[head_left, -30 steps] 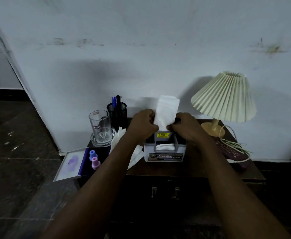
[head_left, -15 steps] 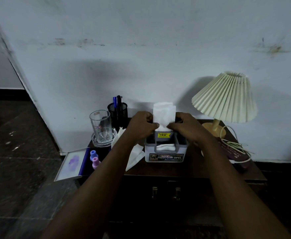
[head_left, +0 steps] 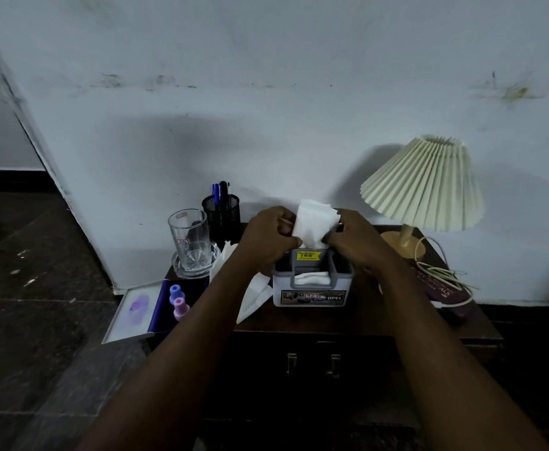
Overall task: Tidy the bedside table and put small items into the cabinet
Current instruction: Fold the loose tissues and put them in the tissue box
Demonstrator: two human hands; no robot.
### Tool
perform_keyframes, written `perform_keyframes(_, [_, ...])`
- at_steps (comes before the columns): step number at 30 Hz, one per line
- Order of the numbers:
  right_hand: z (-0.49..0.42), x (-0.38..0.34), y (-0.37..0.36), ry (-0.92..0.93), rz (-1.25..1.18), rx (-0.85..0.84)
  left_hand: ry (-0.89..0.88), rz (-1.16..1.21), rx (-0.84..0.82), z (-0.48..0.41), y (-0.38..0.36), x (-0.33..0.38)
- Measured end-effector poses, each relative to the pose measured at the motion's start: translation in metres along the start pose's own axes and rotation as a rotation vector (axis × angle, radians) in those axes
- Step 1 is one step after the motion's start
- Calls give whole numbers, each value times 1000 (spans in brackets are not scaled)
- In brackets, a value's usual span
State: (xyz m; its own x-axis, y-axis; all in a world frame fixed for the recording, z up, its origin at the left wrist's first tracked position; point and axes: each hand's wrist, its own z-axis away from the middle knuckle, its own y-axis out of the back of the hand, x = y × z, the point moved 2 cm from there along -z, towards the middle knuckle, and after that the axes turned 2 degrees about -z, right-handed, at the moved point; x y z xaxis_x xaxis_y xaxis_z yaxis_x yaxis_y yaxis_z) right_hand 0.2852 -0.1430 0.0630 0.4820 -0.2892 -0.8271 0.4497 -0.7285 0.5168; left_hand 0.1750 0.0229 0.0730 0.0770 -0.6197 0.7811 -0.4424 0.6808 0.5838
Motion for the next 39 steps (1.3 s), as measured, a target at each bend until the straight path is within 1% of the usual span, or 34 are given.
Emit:
perform_keyframes(3, [1,-2,-2,12,86,43,21,71,-43,1,-2,0])
perform_keyframes(7, [2,-4,-7,2,202,65,12,88,34,1,-4,0])
perform_keyframes(8, [1,-3,-7,-11,177,69,11,68,55,1,-3,-1])
perform_keyframes(10, [1,-4,-6,-47,-25,39,21,42,83,1,-3,-3])
perform_keyframes(12, [2,-3,-1,-81,-215,-46,44,48,101,1,-4,-4])
perform_keyframes(13, [3,-3,0,-85,-227,-97,58,57,102,1,-4,-4])
perform_keyframes(15, [6,-3,1,-67,-140,-141,87,75,73,0,-6,-6])
perform_keyframes(16, [6,-3,0,-46,-77,-105,100,83,53,0,-7,-6])
perform_keyframes(19, [2,-2,-6,6,79,88,119,112,17,-1,-8,-6])
perform_keyframes(21, [-1,0,-9,23,82,127,127,124,1,-1,-8,-5])
perform_keyframes(27, [-2,6,-8,-11,7,81,121,167,0,-3,-8,-9])
perform_keyframes(29, [-2,9,-5,-6,-4,42,120,188,-6,-5,-7,-11])
perform_keyframes(32, [-1,10,-6,12,23,-7,122,210,-12,-5,-9,-10])
perform_keyframes(35, [-2,7,-8,10,37,-2,134,257,14,-3,-15,-10])
perform_keyframes(39, [-3,7,-8,11,178,7,126,303,32,-5,-16,-12])
